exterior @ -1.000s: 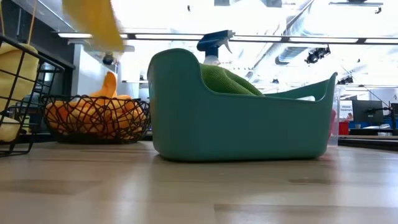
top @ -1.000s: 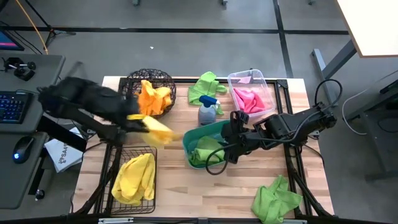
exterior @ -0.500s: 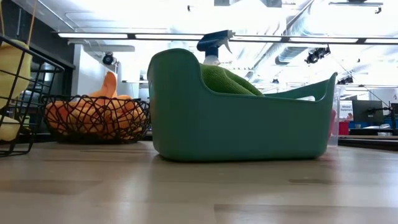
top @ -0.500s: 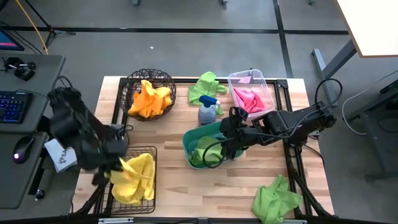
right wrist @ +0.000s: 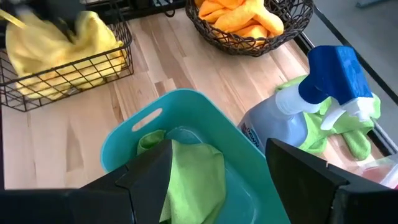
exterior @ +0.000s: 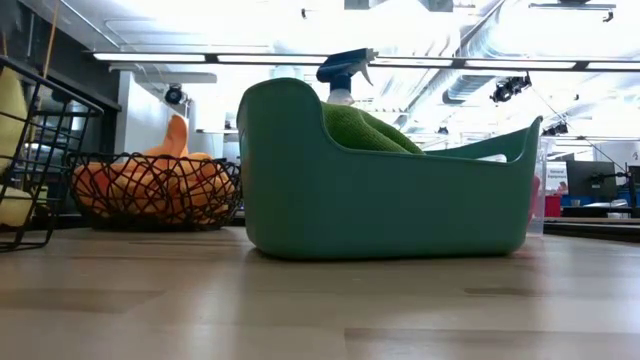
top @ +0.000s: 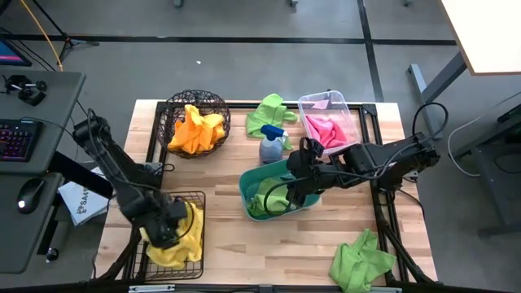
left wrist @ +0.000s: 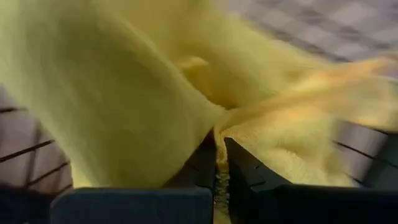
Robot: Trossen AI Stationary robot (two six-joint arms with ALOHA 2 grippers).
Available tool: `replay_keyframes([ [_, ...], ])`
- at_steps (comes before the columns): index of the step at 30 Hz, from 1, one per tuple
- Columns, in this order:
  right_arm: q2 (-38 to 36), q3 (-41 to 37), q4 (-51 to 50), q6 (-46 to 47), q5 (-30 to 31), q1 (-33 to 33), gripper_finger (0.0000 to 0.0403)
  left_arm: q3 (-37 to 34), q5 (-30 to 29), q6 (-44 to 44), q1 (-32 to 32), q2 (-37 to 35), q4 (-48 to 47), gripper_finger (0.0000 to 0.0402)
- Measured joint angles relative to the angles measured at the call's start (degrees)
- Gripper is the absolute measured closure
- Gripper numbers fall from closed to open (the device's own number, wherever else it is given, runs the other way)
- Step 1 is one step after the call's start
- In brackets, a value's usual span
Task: Sort microfiber towel by color & place in baskets
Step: Put the yellow towel into the wire basket
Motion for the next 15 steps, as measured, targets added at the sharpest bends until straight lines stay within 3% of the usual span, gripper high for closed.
replay_keyframes([
  [3,0.00,0.00,0.04,2.14,0.02,0.00,0.0147,-4.66,0.59,-1.91,1.16,-0.02,2.40,0.0394],
  [6,0.00,0.00,0.04,3.77,0.02,0.00,0.0147,-4.66,2.44,1.33,2.53,-0.11,2.38,0.0371],
  [11,0.00,0.00,0.04,4.21,0.02,0.00,0.0147,0.80,7.36,10.86,5.98,-1.86,1.33,0.0303],
  [15,0.00,0.00,0.02,4.21,0.00,-0.37,0.0147,9.24,9.09,16.41,8.89,-3.80,-1.79,0.0243],
])
